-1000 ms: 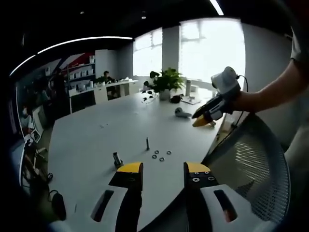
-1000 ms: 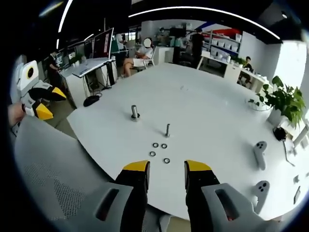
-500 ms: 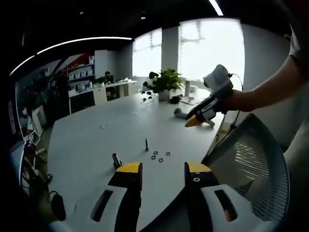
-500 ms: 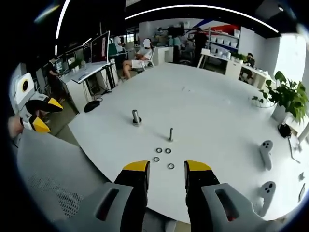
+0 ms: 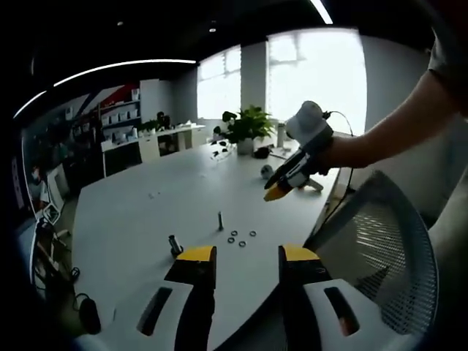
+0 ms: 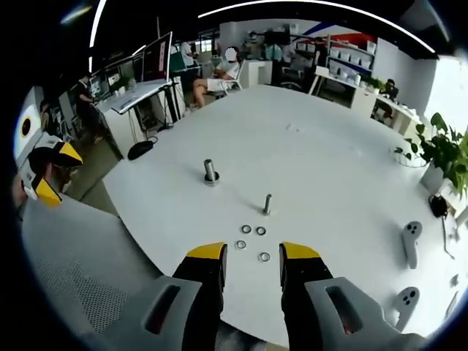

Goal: Place the washer onto the threaded stud by aligning its center hole with the stud, sliding it down to the base, and recovering from edge contact or off-axis alignment until the washer reaches the visible bottom stop.

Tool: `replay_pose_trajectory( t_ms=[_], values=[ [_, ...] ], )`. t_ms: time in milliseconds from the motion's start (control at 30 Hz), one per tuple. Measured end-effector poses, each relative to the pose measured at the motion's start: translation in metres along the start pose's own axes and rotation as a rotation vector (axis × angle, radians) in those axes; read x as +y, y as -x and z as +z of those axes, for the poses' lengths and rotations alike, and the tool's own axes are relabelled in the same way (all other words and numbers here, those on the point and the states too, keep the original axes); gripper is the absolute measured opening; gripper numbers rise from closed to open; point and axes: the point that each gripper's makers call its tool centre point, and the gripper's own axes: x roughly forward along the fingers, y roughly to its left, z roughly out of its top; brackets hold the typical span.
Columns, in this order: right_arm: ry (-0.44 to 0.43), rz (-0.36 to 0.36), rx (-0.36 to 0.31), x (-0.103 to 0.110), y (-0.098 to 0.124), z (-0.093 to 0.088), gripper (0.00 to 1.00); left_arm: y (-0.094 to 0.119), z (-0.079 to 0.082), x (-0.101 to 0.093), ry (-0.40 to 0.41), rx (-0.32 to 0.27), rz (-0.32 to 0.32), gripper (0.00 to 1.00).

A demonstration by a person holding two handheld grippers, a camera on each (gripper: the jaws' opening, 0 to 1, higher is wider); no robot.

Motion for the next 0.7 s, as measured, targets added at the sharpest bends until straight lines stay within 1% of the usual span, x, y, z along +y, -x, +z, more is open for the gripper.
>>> replay_pose_trajectory(
  t_ms=[133,267,367,467,600,700],
  values=[
    [0.009,0.019,0.037,-0.001,-0.014,-0.004,0.31,-0.001,-0.003,0.000,0.000,0.013,0.002,0.32],
    [0.024,0.025,0.050,-0.002,-0.024,-0.003,0.31,-0.002,-0.004,0.000,0.001,0.022,0.000,0.32],
    [0.015,0.032,0.056,-0.003,-0.030,-0.003,0.31,-0.001,-0.003,-0.001,0.023,0.012,-0.015,0.32],
    [0.016,0.044,0.069,-0.001,-0.037,-0.005,0.31,-0.002,-0.004,0.000,0.020,0.019,-0.007,0.32],
    [0.045,0.061,0.102,0.003,-0.047,-0.013,0.31,-0.003,-0.006,0.004,0.031,0.032,0.009,0.32],
    [0.044,0.064,0.118,0.003,-0.054,-0.017,0.31,-0.002,-0.007,0.005,0.028,0.032,0.018,0.32]
  ],
)
